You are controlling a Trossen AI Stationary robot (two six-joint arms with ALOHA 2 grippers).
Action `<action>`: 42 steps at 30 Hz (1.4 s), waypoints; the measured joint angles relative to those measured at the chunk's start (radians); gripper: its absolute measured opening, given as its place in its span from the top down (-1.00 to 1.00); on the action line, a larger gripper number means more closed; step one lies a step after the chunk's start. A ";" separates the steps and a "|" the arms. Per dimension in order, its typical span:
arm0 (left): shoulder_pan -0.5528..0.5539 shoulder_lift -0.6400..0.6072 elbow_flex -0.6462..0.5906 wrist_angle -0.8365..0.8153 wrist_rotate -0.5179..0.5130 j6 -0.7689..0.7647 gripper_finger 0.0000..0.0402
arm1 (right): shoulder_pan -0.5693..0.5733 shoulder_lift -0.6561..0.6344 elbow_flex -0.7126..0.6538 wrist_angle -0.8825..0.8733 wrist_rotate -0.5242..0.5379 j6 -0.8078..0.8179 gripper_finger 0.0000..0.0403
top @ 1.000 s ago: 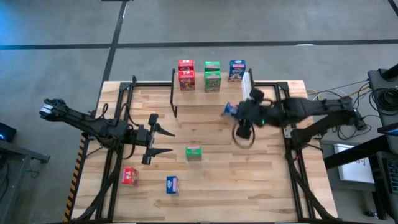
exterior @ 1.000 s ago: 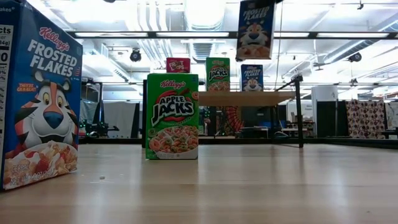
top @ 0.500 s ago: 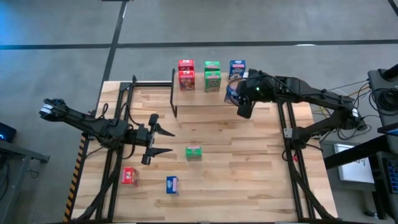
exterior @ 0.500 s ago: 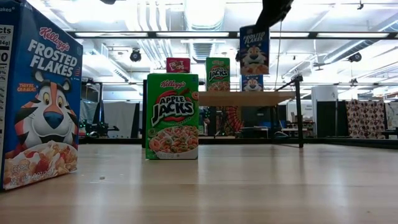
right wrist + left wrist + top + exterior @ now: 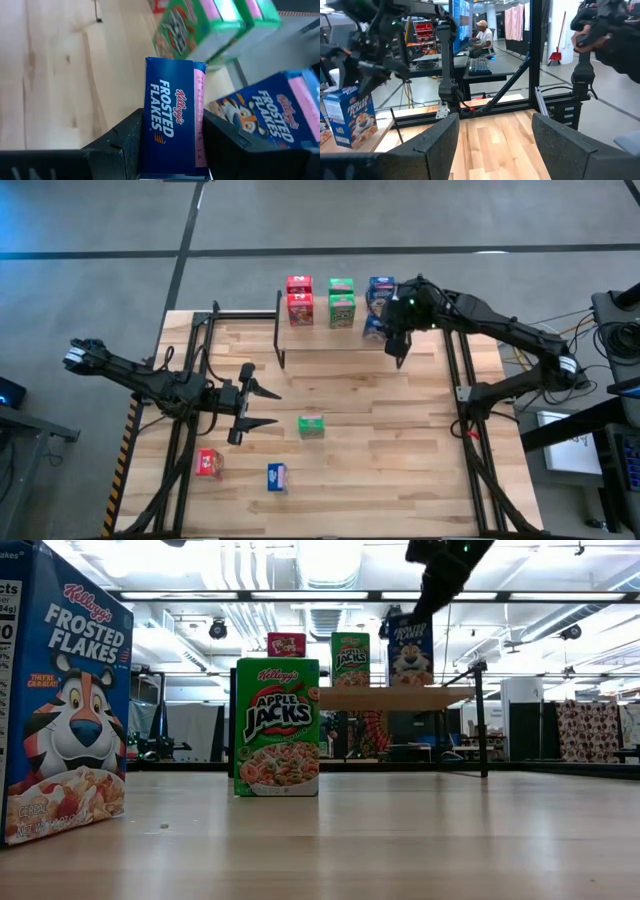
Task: Stack cereal on shelf
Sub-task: Put the right blue cereal box on the shelf
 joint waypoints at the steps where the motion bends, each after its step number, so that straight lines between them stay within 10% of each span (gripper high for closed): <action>1: 0.000 0.000 0.000 0.000 0.000 0.002 -0.17 | -0.021 0.000 -0.005 0.002 -0.024 -0.016 0.19; 30: 0.000 0.000 0.030 0.029 0.000 0.161 -0.17 | -0.143 -0.001 -0.051 0.075 -0.140 -0.035 0.21; 42: 0.000 0.000 0.056 0.030 0.000 0.289 -0.17 | -0.143 -0.006 -0.049 0.073 -0.131 0.002 -0.15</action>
